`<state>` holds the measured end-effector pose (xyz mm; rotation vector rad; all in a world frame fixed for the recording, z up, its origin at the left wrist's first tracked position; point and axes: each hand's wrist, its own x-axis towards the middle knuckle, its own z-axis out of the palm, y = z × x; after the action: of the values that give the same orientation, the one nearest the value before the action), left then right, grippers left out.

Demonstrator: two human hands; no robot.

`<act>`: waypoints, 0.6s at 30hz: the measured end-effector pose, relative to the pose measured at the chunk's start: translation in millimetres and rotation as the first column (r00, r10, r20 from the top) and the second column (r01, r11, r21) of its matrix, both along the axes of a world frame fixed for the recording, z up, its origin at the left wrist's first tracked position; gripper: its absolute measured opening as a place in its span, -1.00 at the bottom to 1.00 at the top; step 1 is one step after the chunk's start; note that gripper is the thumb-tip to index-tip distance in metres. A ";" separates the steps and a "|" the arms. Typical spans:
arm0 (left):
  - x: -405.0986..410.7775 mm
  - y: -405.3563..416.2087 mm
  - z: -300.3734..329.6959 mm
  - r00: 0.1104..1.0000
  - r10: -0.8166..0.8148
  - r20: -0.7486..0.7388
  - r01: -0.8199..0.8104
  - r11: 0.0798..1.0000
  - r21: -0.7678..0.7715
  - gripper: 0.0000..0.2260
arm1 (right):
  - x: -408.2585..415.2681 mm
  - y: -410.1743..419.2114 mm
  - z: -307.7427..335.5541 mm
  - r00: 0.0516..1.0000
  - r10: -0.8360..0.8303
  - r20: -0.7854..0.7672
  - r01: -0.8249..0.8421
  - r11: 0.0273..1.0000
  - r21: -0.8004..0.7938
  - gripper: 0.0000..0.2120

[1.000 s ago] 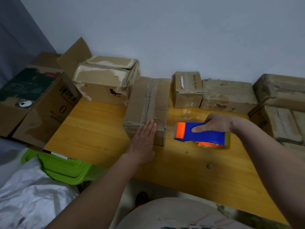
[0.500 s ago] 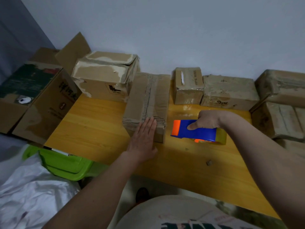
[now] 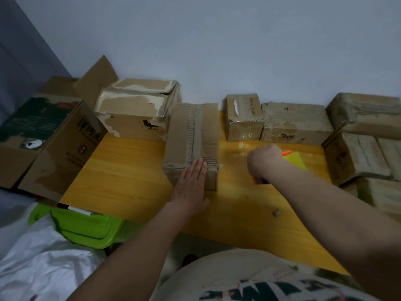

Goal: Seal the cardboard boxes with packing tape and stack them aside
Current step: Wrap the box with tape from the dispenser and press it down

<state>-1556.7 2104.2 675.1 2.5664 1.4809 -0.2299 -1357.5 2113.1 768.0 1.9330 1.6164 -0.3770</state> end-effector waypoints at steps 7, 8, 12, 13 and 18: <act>28.4 -7.0 11.6 0.988 0.064 0.141 -0.054 0.996 -0.069 -0.12 | 41.2 -32.7 -69.9 0.884 -0.354 -0.305 0.411 0.900 0.146 -0.61; 32.5 -9.9 14.8 0.976 0.072 0.207 -0.049 0.992 -0.118 -0.13 | 39.0 -36.7 -77.7 0.873 -0.363 -0.327 0.431 0.887 0.165 -0.62; 25.8 -13.1 24.0 0.889 0.097 0.447 -0.014 0.983 -0.184 -0.20 | 35.7 -57.5 -107.2 0.854 -0.423 -0.304 0.479 0.866 0.140 -0.60; 20.4 -10.3 25.9 0.891 0.092 0.444 -0.029 0.989 -0.146 -0.25 | 36.9 -61.2 -114.1 0.851 -0.437 -0.291 0.485 0.867 0.116 -0.58; -12.2 6.5 21.5 0.976 0.181 0.125 -0.170 0.981 -0.089 -0.28 | 44.9 -71.7 -139.1 0.825 -0.490 -0.282 0.521 0.853 0.040 -0.58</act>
<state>-1568.8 2110.8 696.6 2.3243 1.6036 -0.0893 -1312.6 2041.4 628.9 2.4867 1.2652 -0.7983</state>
